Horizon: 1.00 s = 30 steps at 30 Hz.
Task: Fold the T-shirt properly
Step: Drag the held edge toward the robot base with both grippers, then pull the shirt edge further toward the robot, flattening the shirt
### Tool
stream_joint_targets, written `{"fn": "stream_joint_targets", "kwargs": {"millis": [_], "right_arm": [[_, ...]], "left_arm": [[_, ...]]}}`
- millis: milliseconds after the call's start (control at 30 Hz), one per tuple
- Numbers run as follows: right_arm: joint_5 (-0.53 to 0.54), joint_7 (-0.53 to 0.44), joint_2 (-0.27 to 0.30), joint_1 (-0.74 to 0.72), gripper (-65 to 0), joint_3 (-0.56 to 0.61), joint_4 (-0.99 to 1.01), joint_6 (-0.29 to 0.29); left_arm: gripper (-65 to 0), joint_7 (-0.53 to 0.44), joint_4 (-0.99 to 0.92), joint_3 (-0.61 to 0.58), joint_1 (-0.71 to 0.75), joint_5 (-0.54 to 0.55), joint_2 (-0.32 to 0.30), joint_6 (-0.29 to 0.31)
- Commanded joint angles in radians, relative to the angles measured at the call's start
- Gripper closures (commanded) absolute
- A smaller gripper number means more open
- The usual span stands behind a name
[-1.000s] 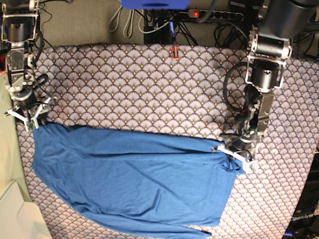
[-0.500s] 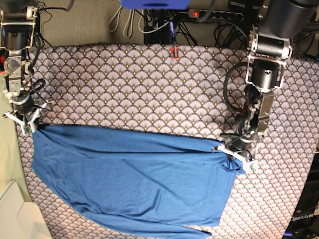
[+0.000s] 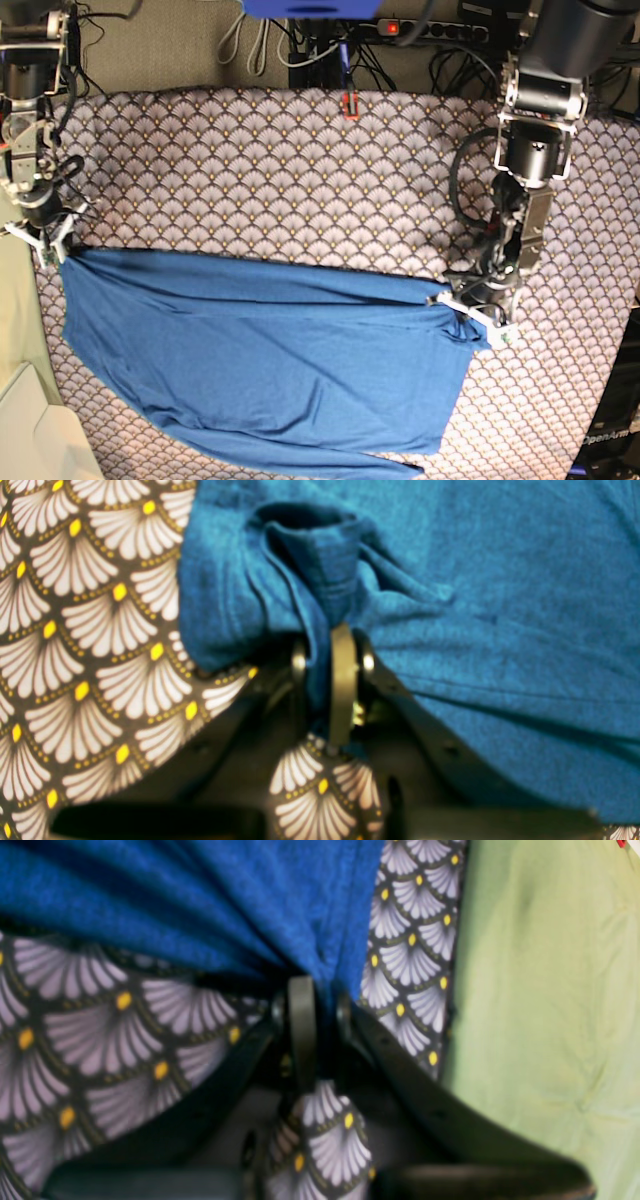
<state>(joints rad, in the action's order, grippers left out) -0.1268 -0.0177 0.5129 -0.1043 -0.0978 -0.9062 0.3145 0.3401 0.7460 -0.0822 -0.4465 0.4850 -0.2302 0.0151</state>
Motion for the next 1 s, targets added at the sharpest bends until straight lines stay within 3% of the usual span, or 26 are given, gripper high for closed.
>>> {"fn": "stream_joint_targets", "kwargs": {"millis": [0, 133, 333, 633, 733, 967], "right_arm": [[-0.007, 0.002, 0.028, 0.007, 0.0, -0.007, -0.026, -0.008], [-0.007, -0.063, 0.03, 0.085, 0.0, -0.012, -0.097, -0.008], [-0.007, -0.075, 0.026, 0.133, 0.0, -0.015, -0.116, -0.008], [-0.004, -0.078, 0.046, 0.18, 0.0, -0.016, -0.118, -0.008], [-0.004, -0.118, 0.049, 0.203, 0.0, -0.023, -0.126, -0.008], [-0.004, -0.202, 0.028, 0.32, 0.0, -0.141, -0.199, -0.008]], "left_arm": [[-0.3, 0.029, 0.024, 0.002, -0.01, -0.001, -0.008, -0.005], [-0.3, 0.034, 0.166, 0.003, 0.059, 0.004, -0.041, -0.013], [-0.3, 0.187, 0.332, 0.009, 0.128, 0.004, -0.064, -0.013], [-0.3, 0.291, 0.481, 0.152, 0.232, -0.002, -0.079, -0.011], [-0.3, 0.31, 0.518, 0.181, 0.262, -0.004, -0.079, -0.008], [-0.3, 0.33, 0.603, 0.187, 0.326, -0.004, -0.104, -0.008]]}}
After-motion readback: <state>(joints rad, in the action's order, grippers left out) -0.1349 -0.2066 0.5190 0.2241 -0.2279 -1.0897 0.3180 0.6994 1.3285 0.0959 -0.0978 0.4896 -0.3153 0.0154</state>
